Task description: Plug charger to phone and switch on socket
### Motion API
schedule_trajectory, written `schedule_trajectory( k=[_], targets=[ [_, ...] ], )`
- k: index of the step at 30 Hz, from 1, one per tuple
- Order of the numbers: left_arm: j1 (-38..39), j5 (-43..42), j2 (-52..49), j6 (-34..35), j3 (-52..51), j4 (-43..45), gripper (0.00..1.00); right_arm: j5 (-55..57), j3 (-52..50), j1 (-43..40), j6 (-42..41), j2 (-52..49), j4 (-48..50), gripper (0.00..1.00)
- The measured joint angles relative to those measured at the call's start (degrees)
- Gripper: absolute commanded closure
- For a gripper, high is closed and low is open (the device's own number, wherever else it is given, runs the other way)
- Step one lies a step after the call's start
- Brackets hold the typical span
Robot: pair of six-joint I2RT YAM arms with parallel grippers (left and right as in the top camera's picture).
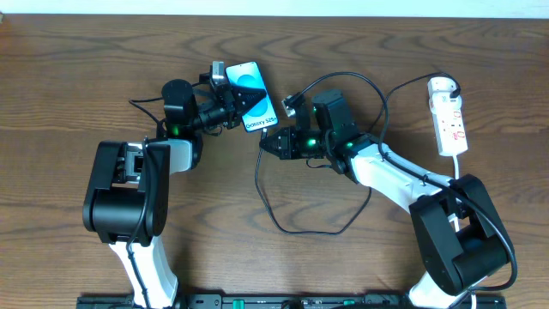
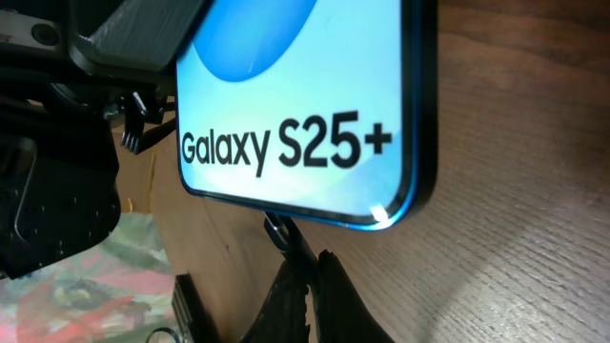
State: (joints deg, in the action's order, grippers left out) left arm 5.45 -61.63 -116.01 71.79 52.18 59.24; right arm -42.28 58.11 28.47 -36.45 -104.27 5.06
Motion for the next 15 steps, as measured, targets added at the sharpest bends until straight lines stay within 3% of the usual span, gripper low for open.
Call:
schedule_trajectory(
  k=[15],
  targets=[
    [0.1, -1.7, 0.0, 0.0, 0.0, 0.1, 0.93, -4.4, 0.0, -0.7, -0.2, -0.3, 0.0, 0.99]
  ],
)
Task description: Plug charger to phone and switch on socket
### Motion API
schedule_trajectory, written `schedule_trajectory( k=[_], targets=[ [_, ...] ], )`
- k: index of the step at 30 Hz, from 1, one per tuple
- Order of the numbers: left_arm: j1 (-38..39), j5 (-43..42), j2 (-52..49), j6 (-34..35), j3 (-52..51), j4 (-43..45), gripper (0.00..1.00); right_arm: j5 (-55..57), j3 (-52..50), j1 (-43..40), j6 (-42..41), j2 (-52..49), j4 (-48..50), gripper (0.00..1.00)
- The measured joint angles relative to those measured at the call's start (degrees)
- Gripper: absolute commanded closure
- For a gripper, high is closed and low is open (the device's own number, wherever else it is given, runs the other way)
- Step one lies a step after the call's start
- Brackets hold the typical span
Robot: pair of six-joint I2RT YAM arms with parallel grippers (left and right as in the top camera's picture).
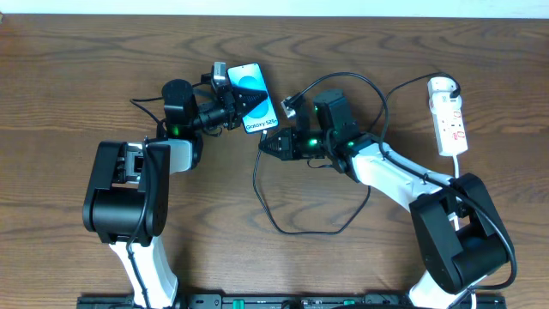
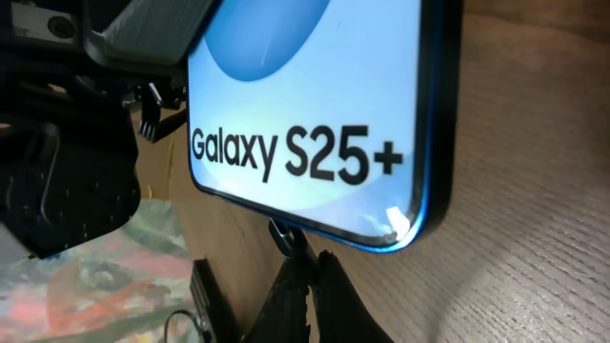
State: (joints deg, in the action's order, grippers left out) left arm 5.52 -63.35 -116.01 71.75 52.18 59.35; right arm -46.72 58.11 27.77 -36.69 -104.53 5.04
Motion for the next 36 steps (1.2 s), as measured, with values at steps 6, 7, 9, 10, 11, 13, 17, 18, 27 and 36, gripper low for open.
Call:
schedule_trajectory(
  k=[6, 7, 9, 10, 11, 13, 17, 18, 27, 36],
  targets=[
    [0.3, -0.7, 0.0, -0.2, 0.0, -0.1, 0.93, -2.3, 0.0, -0.9, 0.9, 0.0, -1.6, 0.99],
    [0.3, -0.8, 0.0, -0.2, 0.0, -0.1, 0.93, -2.6, 0.0, -1.0, 1.2, 0.0, -1.8, 0.99],
    [0.4, -1.0, 0.0, -0.2, 0.0, -0.1, 0.93, -3.1, 0.0, -1.2, 1.8, 0.0, -2.2, 0.99],
    [0.4, -1.1, 0.0, -0.2, 0.0, -0.1, 0.93, -3.4, 0.0, -1.2, 2.0, 0.0, -2.2, 0.99],
    [0.4, -1.1, 0.0, -0.2, 0.0, -0.1, 0.93, -3.6, 0.0, -1.3, 2.3, 0.0, -2.3, 0.99],
    [0.4, -1.3, 0.0, -0.2, 0.0, -0.1, 0.93, -4.1, 0.0, -1.4, 2.8, 0.0, -2.3, 0.99],
    [0.4, -1.5, 0.0, -0.2, 0.0, -0.1, 0.93, -5.3, 0.0, -1.6, 3.2, 0.0, -2.4, 0.99],
    [0.4, -1.5, 0.0, -0.3, 0.0, -0.1, 0.92, -5.5, 0.0, -1.6, 3.3, 0.0, -2.4, 0.99],
    [0.4, -2.6, 0.0, -1.2, 0.0, -0.2, 0.93, -6.5, 0.0, -1.6, 4.3, 0.0, -4.5, 0.99],
    [0.6, -3.0, 0.0, -1.4, 0.0, -0.2, 0.93, -7.6, 0.0, -1.6, 5.5, 0.0, -7.3, 0.99]
  ],
)
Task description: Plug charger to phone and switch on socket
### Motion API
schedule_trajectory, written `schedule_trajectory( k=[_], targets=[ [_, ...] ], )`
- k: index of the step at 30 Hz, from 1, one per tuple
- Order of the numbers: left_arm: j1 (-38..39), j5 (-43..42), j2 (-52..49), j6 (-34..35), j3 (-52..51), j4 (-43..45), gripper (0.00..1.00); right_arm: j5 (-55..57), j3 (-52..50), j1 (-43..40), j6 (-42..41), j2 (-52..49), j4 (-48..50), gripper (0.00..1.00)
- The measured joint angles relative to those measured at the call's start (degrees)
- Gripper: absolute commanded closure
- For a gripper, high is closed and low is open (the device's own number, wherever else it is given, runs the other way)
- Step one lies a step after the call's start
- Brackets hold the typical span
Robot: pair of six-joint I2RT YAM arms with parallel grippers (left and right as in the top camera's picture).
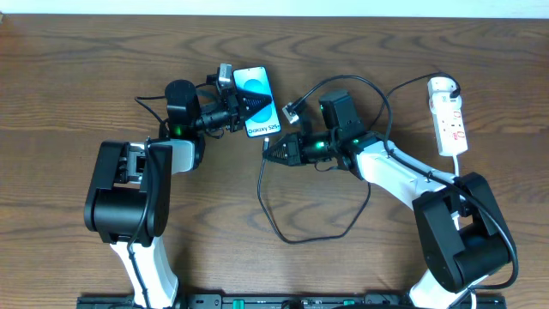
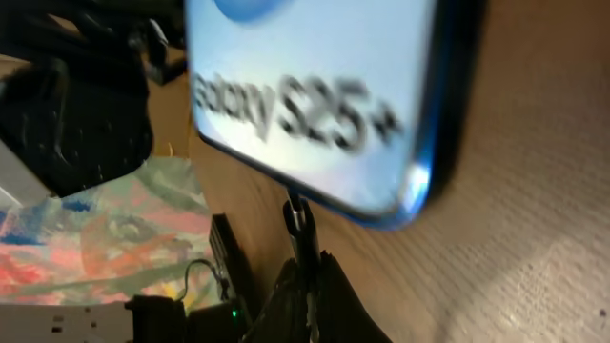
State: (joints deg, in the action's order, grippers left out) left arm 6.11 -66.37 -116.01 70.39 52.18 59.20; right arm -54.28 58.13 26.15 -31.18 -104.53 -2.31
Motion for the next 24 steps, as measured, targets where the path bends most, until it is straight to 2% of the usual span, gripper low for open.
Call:
schedule_trajectory(
  k=[9, 16, 24],
  targets=[
    [-2.7, -0.7, 0.0, -0.9, 0.0, -0.1, 0.93, 5.3, 0.1, 0.0, 4.9, 0.0, -13.6, 0.99],
    [-6.0, -1.4, 0.0, -1.3, 0.0, -1.0, 0.93, 15.5, 0.1, 0.0, 7.9, 0.4, -21.3, 0.99],
    [-6.0, -2.7, 0.0, -1.3, 0.0, -1.1, 0.93, 29.1, 3.4, 0.0, 12.0, 1.2, -32.6, 0.99]
  ],
)
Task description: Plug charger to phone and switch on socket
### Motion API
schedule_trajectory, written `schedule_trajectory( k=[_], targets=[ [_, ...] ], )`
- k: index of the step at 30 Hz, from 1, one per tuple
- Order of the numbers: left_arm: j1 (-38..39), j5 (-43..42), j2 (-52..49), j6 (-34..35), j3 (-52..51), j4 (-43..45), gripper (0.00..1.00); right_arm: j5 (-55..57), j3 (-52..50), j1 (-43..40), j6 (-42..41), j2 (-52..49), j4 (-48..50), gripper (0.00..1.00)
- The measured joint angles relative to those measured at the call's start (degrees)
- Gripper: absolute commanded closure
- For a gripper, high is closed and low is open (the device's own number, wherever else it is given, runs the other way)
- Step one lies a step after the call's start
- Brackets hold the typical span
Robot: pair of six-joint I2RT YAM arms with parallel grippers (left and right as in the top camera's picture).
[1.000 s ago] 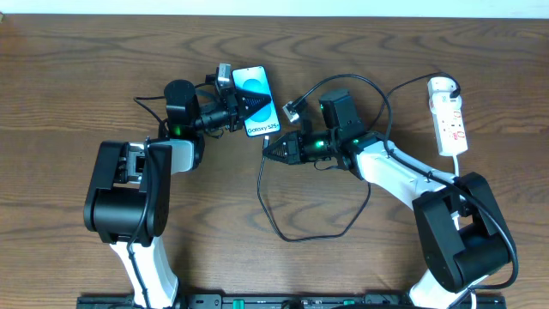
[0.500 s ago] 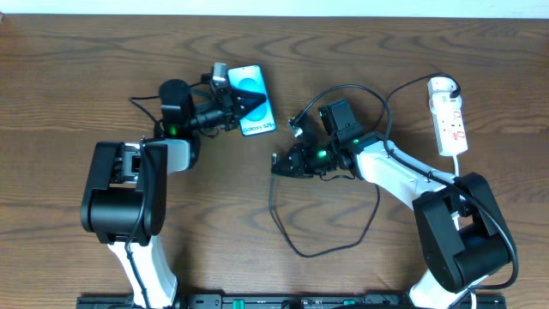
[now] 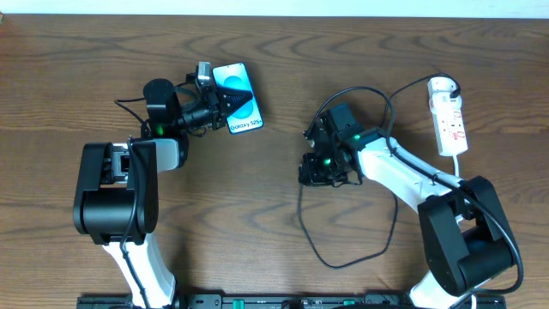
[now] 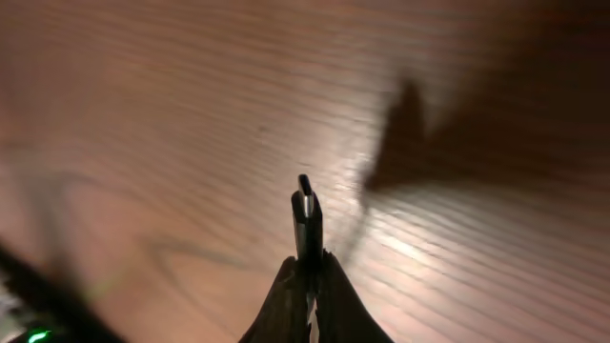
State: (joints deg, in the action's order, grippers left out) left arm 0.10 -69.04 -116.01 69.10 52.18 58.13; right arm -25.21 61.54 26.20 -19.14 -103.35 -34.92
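The phone (image 3: 233, 110), its lit screen reading Galaxy S25+, is at the back left of the wooden table, and my left gripper (image 3: 208, 103) is shut on its left edge. My right gripper (image 3: 310, 169) is well to the right of the phone, near the table's middle, pointing down. In the right wrist view this gripper (image 4: 307, 269) is shut on the black charger plug (image 4: 305, 214), whose tip sticks out over bare wood. No phone shows in that view. The white socket strip (image 3: 449, 116) lies at the far right.
The black charger cable (image 3: 334, 262) loops from my right gripper toward the table's front and back up along the right arm to the socket strip. Both arm bases stand at the front edge.
My right gripper with the plug has moved right and toward the front, away from the phone's bottom edge. My left gripper has carried the phone to the left. The phone has left the right wrist view.
At first the plug tip sat right at the phone's bottom edge, with the phone held by my left gripper. It stayed there at the two following moments while the phone shifted slightly. Now plug and phone are far apart, each still gripped.
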Motion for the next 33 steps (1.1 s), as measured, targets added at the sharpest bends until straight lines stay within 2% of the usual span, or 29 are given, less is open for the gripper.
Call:
schedule_trajectory(
  k=[2, 5, 6, 7, 13, 19, 23, 26, 31, 33],
  targets=[
    [0.0, -0.2, 0.0, 0.0, 0.0, 0.0, 0.93, 3.0, 1.1, 0.0, 0.6, 0.1, -1.4, 0.97],
    [0.0, -0.7, 0.0, 0.0, 0.0, 0.0, 0.93, 6.9, 2.0, 0.1, 1.4, 0.2, -3.4, 0.86],
    [0.0, -0.8, 0.0, 0.0, 0.0, 0.0, 0.93, 7.9, 2.1, 0.1, 1.6, 0.2, -4.0, 0.75],
    [0.0, -0.9, 0.0, 0.0, 0.0, 0.0, 0.93, 9.0, 2.2, 0.1, 1.8, 0.3, -4.4, 0.69],
    [0.0, -1.2, 0.0, -0.1, 0.0, 0.0, 0.92, 12.8, 2.2, 0.1, 2.7, 0.3, -5.3, 0.42],
    [0.0, -1.2, 0.0, -0.1, 0.0, 0.0, 0.93, 15.6, 3.6, 0.2, 3.0, 0.3, -8.4, 0.27],
    [0.0, -1.2, 0.0, -0.1, 0.0, 0.0, 0.93, 18.9, 7.6, 0.7, 3.0, 0.3, -12.7, 0.23],
    [0.0, -1.2, 0.0, -0.2, 0.0, 0.0, 0.93, 21.4, 10.3, 1.9, 3.1, 0.3, -14.6, 0.23],
    [0.0, -1.2, 0.0, -0.1, 0.0, 0.0, 0.93, 23.8, 12.0, 5.7, 1.9, 0.3, -15.0, 0.39],
    [0.0, -1.2, 0.0, -0.2, 0.0, 0.0, 0.93, 24.6, 12.0, 7.3, 0.3, 0.3, -15.1, 0.41]
  ],
)
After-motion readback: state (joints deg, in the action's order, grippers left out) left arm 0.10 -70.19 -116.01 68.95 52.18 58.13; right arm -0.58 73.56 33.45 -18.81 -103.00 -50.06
